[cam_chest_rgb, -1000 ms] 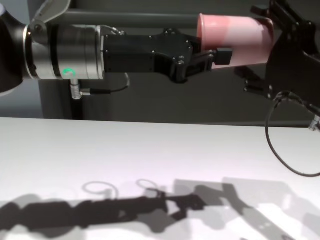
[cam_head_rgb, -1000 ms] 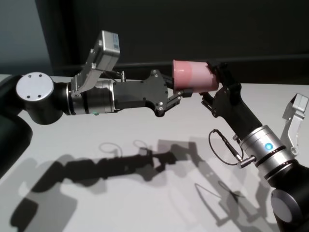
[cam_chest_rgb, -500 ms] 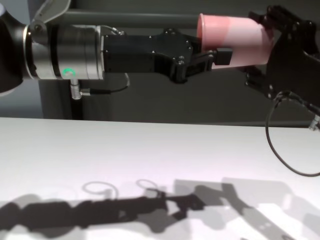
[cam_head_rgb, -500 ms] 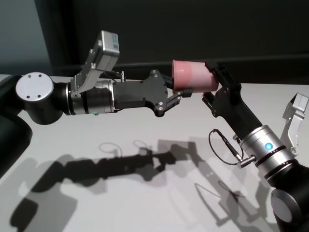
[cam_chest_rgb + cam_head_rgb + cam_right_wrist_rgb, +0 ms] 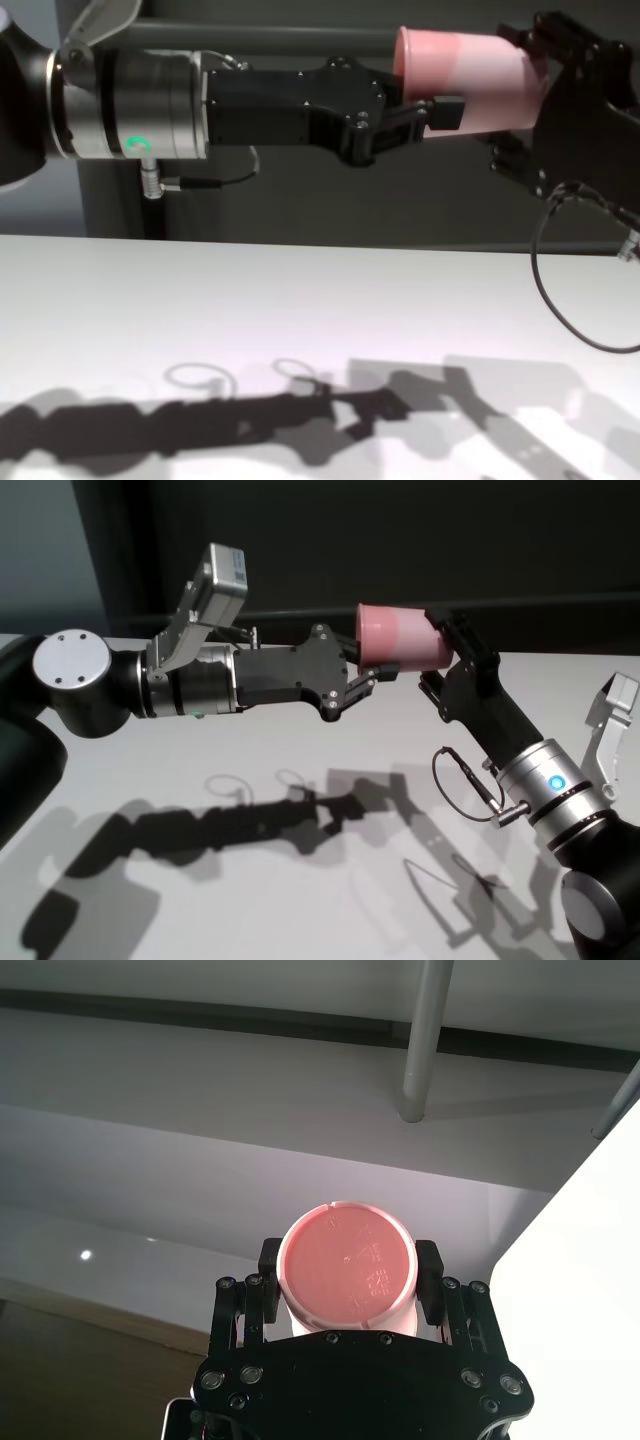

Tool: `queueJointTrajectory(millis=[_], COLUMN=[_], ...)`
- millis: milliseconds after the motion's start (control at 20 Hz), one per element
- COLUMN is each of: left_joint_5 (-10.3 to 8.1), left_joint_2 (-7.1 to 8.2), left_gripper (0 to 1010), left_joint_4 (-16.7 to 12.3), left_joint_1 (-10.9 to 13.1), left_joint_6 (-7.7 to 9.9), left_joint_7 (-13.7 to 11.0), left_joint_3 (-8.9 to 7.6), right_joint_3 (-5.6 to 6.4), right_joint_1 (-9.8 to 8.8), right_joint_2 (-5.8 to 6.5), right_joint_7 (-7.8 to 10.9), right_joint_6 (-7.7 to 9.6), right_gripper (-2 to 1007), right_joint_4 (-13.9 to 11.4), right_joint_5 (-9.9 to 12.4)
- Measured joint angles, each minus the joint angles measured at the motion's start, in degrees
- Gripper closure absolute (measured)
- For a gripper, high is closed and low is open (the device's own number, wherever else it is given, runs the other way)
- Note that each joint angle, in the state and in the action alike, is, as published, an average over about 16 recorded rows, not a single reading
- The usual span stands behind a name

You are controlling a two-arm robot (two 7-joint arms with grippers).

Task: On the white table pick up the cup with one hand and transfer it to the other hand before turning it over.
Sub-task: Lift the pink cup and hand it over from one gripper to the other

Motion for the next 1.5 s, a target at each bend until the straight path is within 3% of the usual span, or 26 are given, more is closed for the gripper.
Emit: queueJointTrajectory(millis=[350, 600, 1500], left_joint_5=[0.00, -0.01, -0.01], left_joint_2=[0.00, 0.00, -0.01], left_gripper=[919, 821, 191], left_joint_4=[0.00, 0.00, 0.00], left_joint_1=[0.00, 0.00, 0.00], left_joint_6=[0.00, 0.00, 0.00], left_joint_7=[0.00, 0.00, 0.00], left_joint_3=[0.00, 0.00, 0.00], right_joint_3=[0.01, 0.01, 0.01], right_joint_1=[0.00, 0.00, 0.00], right_joint_2=[-0.03, -0.04, -0.04], right_joint_7=[0.01, 0.01, 0.00], right_joint_6=[0.02, 0.04, 0.05], right_gripper=[236, 236, 236], right_joint_4=[0.00, 0.00, 0.01], right_joint_5=[-0.03, -0.05, -0.08])
